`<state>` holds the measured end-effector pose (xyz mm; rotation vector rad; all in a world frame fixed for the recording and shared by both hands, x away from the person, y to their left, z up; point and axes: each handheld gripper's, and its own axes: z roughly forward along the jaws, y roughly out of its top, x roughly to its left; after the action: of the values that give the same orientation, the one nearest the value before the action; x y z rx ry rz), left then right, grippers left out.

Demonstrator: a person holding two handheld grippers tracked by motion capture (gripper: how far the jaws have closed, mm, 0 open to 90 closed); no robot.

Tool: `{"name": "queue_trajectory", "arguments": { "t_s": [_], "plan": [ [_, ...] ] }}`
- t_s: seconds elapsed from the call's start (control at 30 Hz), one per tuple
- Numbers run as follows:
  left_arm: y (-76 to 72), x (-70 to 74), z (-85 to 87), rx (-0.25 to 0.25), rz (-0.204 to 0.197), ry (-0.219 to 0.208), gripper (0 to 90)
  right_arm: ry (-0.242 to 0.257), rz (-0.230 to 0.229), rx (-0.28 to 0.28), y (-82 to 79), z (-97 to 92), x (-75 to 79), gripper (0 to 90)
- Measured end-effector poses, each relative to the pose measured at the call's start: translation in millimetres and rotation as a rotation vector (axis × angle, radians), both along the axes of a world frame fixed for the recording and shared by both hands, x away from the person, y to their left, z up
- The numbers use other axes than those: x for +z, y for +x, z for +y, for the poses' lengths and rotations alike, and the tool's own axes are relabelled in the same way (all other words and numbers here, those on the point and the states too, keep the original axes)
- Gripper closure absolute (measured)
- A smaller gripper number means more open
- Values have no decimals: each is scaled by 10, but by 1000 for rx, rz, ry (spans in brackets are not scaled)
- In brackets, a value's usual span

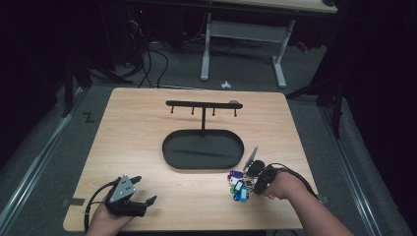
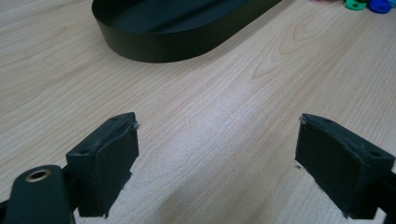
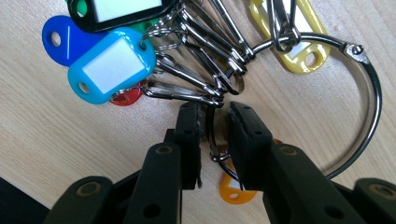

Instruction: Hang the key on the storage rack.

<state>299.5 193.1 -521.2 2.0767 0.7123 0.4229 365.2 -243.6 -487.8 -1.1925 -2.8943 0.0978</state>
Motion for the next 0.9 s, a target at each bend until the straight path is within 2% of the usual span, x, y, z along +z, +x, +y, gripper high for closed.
{"name": "queue_trajectory", "arguments": {
  "t_s": [0.13,0.3,0.6,0.73,0.8,0.9],
  "plan": [
    [-2,1,-2,-3,1,1,136,2,-5,12,-1,-8,-1,767],
    [-2,1,-4,-3,1,0,136,2,-3,38,-28,12,-1,857],
    [-2,-4,-11,-5,1,2,137,13,-6,55,-34,2,-1,863],
    [-5,-8,-15,-6,1,6,137,14,-23,60,-55,1,2,866],
    [-6,-9,-13,-4,1,6,137,-2,-35,69,-67,-1,5,866],
    [-3,-12,-8,-2,4,7,138,10,-55,72,-84,-19,80,866]
  ]
}}
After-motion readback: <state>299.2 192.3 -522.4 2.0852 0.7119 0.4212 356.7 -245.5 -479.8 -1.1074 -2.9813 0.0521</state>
